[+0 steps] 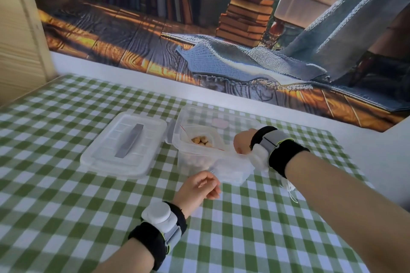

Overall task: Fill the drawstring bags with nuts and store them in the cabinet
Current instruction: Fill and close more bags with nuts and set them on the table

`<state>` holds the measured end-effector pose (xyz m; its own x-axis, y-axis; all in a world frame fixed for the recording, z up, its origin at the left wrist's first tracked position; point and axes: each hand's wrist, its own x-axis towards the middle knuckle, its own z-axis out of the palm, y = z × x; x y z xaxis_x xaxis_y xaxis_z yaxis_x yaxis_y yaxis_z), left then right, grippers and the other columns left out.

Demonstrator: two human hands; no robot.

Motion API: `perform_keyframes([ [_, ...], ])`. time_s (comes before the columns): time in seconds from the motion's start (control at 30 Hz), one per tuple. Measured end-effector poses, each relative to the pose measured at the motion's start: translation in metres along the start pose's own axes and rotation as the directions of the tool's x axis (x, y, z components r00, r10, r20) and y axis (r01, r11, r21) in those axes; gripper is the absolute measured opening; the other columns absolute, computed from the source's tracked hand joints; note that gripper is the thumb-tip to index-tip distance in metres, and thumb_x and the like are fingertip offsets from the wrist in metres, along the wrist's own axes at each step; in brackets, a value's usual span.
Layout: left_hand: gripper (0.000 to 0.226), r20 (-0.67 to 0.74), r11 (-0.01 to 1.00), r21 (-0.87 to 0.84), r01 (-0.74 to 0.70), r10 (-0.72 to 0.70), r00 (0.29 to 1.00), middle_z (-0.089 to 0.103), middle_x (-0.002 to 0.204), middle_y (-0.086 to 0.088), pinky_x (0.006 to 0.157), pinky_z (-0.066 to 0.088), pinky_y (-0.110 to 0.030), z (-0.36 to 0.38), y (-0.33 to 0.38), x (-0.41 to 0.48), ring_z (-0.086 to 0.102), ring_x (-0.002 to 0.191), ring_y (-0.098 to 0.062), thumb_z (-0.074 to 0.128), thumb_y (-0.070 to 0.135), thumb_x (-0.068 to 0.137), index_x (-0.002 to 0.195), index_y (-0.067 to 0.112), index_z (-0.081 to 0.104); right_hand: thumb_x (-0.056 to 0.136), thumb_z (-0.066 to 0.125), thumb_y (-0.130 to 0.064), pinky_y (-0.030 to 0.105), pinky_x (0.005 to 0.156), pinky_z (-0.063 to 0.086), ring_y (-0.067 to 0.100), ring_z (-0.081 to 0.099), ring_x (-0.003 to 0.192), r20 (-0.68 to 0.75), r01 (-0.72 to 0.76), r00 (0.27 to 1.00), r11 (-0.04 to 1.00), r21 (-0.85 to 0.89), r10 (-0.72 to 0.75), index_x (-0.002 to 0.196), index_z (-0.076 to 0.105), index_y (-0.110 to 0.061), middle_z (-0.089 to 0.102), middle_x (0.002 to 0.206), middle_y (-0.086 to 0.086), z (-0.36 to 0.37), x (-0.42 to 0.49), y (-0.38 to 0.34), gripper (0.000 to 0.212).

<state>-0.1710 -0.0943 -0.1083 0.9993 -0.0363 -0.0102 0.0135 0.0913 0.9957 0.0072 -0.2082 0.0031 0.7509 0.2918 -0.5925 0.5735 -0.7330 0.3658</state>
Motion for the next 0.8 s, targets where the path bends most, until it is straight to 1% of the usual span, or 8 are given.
perform_keyframes([
  [0.07, 0.016, 0.000, 1.000, 0.001, 0.003, -0.003, 1.000, 0.068, 0.077, -0.005, 0.068, 0.054, -0.025, 0.000, 0.000, 0.000, 0.065, 0.070, -0.015, 0.049, 0.004, 0.095, 0.085, 0.006, 0.061, 0.090, 0.051, -0.008, 0.022, 0.066, 0.039, 0.017, 0.045, 0.074, -0.033, 0.103, 0.994, 0.985, 0.140, -0.100, 0.086, 0.060, -0.008, 0.048, 0.085, -0.001, -0.006, -0.013, -0.002, 0.010],
  [0.17, 0.015, -0.004, 1.000, -0.004, 0.005, -0.005, 1.000, 0.068, 0.077, -0.005, 0.069, 0.054, -0.026, 0.000, 0.001, 0.001, 0.065, 0.070, -0.016, 0.049, 0.004, 0.095, 0.086, 0.006, 0.061, 0.089, 0.055, -0.015, 0.034, 0.093, 0.044, 0.022, 0.054, 0.103, 0.033, 0.160, 0.985, 0.971, 0.179, -0.168, 0.114, 0.060, -0.004, 0.058, 0.116, 0.004, -0.008, -0.014, -0.002, 0.027],
  [0.37, 0.013, 0.000, 1.000, -0.028, 0.013, -0.013, 1.000, 0.068, 0.078, -0.005, 0.069, 0.054, -0.025, 0.000, 0.002, 0.001, 0.065, 0.070, -0.014, 0.050, 0.004, 0.095, 0.087, 0.004, 0.061, 0.096, 0.042, -0.013, 0.035, 0.095, 0.040, 0.025, 0.057, 0.106, 0.089, 0.010, 0.996, 0.998, 0.057, -0.015, 0.127, 0.047, 0.010, 0.060, 0.112, 0.020, 0.012, 0.014, -0.001, 0.039],
  [0.47, 0.013, 0.001, 0.999, -0.035, 0.016, -0.016, 1.000, 0.067, 0.077, -0.004, 0.070, 0.054, -0.025, -0.001, 0.002, 0.001, 0.064, 0.069, -0.013, 0.050, 0.004, 0.095, 0.087, 0.004, 0.060, 0.095, 0.041, -0.004, 0.034, 0.091, 0.042, 0.021, 0.049, 0.074, 0.070, 0.002, 0.997, 0.988, 0.156, -0.013, 0.090, 0.062, 0.009, 0.049, 0.069, 0.008, 0.011, 0.013, -0.002, 0.026],
  [0.53, 0.014, 0.001, 0.999, -0.040, 0.017, -0.017, 1.000, 0.067, 0.076, -0.005, 0.070, 0.054, -0.025, -0.001, 0.002, 0.001, 0.064, 0.069, -0.014, 0.050, 0.003, 0.095, 0.086, 0.004, 0.061, 0.094, 0.038, 0.001, 0.020, 0.059, 0.037, 0.013, 0.026, 0.054, 0.065, -0.002, 0.998, 0.977, 0.211, -0.012, 0.055, 0.041, -0.013, 0.033, 0.045, 0.003, 0.002, -0.006, -0.009, 0.042],
  [0.6, 0.015, 0.002, 0.998, -0.052, 0.019, -0.018, 1.000, 0.068, 0.076, -0.005, 0.071, 0.054, -0.027, -0.001, 0.002, 0.002, 0.064, 0.070, -0.015, 0.050, 0.003, 0.095, 0.086, 0.004, 0.061, 0.095, 0.040, -0.004, 0.016, 0.045, 0.024, 0.013, 0.024, 0.049, 0.010, 0.007, 1.000, 0.989, 0.149, -0.008, 0.053, 0.032, -0.015, 0.036, 0.036, 0.000, -0.006, -0.025, -0.012, 0.044],
  [0.7, 0.014, 0.001, 0.997, -0.067, 0.024, -0.024, 1.000, 0.068, 0.076, -0.006, 0.070, 0.054, -0.027, -0.001, 0.002, 0.002, 0.064, 0.069, -0.015, 0.050, 0.002, 0.095, 0.086, 0.002, 0.061, 0.097, 0.041, -0.018, 0.030, 0.074, 0.052, 0.030, 0.061, 0.085, -0.146, 0.020, 0.989, 0.992, 0.125, -0.002, 0.094, 0.062, 0.003, 0.064, 0.095, 0.017, -0.004, -0.046, -0.001, 0.029],
  [0.8, 0.013, -0.001, 0.997, -0.071, 0.025, -0.025, 1.000, 0.068, 0.076, -0.007, 0.070, 0.054, -0.026, 0.000, 0.002, 0.001, 0.064, 0.069, -0.015, 0.050, 0.002, 0.095, 0.088, 0.000, 0.061, 0.095, 0.046, -0.028, 0.039, 0.093, 0.047, 0.029, 0.055, 0.111, -0.389, 0.046, 0.921, 0.992, 0.115, 0.002, 0.117, 0.056, -0.007, 0.056, 0.123, 0.008, -0.002, -0.066, 0.013, 0.032],
])
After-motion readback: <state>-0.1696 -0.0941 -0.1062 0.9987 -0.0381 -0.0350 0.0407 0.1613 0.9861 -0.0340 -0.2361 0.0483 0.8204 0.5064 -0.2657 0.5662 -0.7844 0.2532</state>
